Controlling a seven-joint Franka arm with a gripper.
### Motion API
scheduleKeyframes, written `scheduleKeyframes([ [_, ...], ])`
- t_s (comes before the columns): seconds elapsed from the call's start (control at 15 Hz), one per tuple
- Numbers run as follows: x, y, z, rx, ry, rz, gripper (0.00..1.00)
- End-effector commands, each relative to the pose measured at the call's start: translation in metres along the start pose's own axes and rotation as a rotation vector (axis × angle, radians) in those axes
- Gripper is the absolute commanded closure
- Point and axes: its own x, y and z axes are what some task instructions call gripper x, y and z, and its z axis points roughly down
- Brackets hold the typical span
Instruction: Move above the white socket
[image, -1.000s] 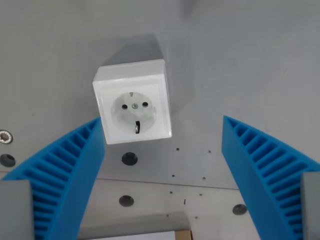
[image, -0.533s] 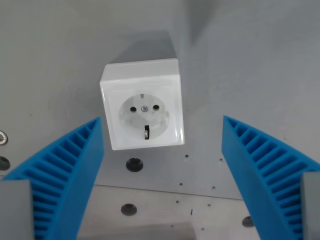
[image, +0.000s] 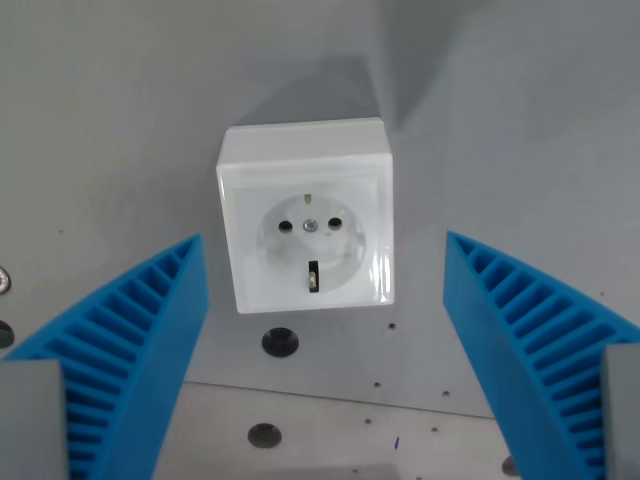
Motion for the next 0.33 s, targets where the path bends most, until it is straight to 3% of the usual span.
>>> scheduleKeyframes([
  [0.07,-0.005,-0.0032,0.0063,-0.027,0.099,-0.041,0.0],
  [0.33,-0.0065,-0.0049,0.0092,-0.029,0.104,-0.037,0.0],
])
